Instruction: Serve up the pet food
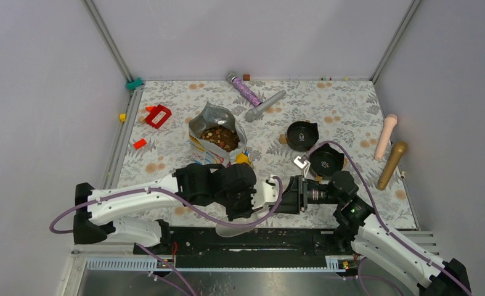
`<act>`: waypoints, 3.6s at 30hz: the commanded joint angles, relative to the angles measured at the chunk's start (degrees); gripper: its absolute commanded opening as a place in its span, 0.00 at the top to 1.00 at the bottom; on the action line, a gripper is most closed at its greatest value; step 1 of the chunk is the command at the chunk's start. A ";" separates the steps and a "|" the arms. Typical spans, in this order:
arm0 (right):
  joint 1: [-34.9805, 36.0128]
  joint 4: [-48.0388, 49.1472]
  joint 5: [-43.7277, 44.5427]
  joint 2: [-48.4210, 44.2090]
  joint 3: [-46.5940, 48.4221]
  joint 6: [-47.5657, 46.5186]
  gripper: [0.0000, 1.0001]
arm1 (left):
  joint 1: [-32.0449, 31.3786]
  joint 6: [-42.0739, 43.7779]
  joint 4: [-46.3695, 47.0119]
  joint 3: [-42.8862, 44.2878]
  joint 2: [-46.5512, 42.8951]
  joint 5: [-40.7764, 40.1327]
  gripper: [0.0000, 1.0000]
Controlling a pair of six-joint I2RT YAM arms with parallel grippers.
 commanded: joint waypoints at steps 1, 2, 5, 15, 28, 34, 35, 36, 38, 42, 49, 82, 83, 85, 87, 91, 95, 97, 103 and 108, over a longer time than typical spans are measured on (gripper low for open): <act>0.25 6.73 -2.89 -1.26 0.99 2.53 0.15 | -0.11 -0.85 2.81 1.85 -1.59 -3.28 1.00; 0.24 5.62 -2.54 -1.45 1.28 2.36 0.17 | -0.16 -1.13 2.82 1.92 -1.34 -3.87 1.00; 0.26 2.03 -3.90 -1.53 2.73 0.84 0.21 | -0.10 -1.92 2.58 2.56 -0.55 -5.82 1.00; 0.28 -0.50 -2.73 -2.10 3.93 -2.26 0.26 | -0.10 -0.81 2.65 2.61 -0.68 0.31 1.00; 0.34 4.14 -3.81 1.07 3.60 -0.19 0.34 | -0.10 -2.68 3.87 3.44 1.42 -3.41 1.00; 0.32 0.35 -4.13 0.55 4.74 -2.46 0.44 | -0.15 -2.77 4.03 3.13 1.62 -3.61 1.00; 0.39 0.32 -4.38 0.58 4.87 -2.45 0.46 | -0.11 -2.88 4.16 3.17 1.67 -3.68 1.00; 0.37 0.32 -4.72 0.62 5.09 -2.40 0.49 | -0.10 -3.02 4.21 3.14 1.87 -3.87 1.00; 0.42 0.18 -5.27 0.77 5.51 -2.57 0.53 | -0.10 -2.99 4.24 3.17 2.16 -3.92 1.00; 0.51 -0.10 -6.31 0.83 5.87 -2.20 0.60 | -0.10 -3.46 4.20 3.37 2.84 -5.61 1.00; 0.68 -3.59 -5.82 -0.83 6.63 -3.11 0.99 | -0.12 -4.73 4.26 4.10 4.09 -8.35 0.89; 0.66 -59.26 39.88 -8.26 33.79 -34.97 1.00 | 16.92 -43.63 0.20 12.58 -17.20 -56.00 0.01; 0.70 -59.37 41.23 -8.28 34.20 -34.93 1.00 | 23.20 -44.85 -1.05 13.41 -15.79 -49.95 0.01; 0.65 -59.43 43.91 -8.26 35.21 -35.02 1.00 | 30.69 -44.96 -1.77 14.43 -12.39 -40.26 0.01; 0.66 -59.41 47.37 -8.30 36.80 -35.02 1.00 | 34.70 -44.65 -3.30 15.71 -8.16 -34.60 0.01; 0.68 -59.01 56.61 -7.23 42.57 -34.90 1.00 | 38.67 -43.65 -8.28 19.94 0.37 -33.32 0.01; 0.69 -58.33 59.21 -4.30 50.00 -35.45 1.00 | 40.92 -42.82 -8.53 19.60 4.38 -30.82 0.09; 0.69 -56.89 55.48 -2.28 52.09 -34.98 1.00 | 42.15 -41.87 -7.35 17.72 4.76 -28.59 0.24; 0.90 -52.43 38.99 10.02 61.93 -34.59 1.00 | 43.50 -41.52 -5.70 13.56 3.21 -28.04 0.72; 7.74 -55.89 42.83 24.99 75.32 -38.05 1.00 | 43.50 -41.32 -4.03 11.65 0.41 -31.29 1.00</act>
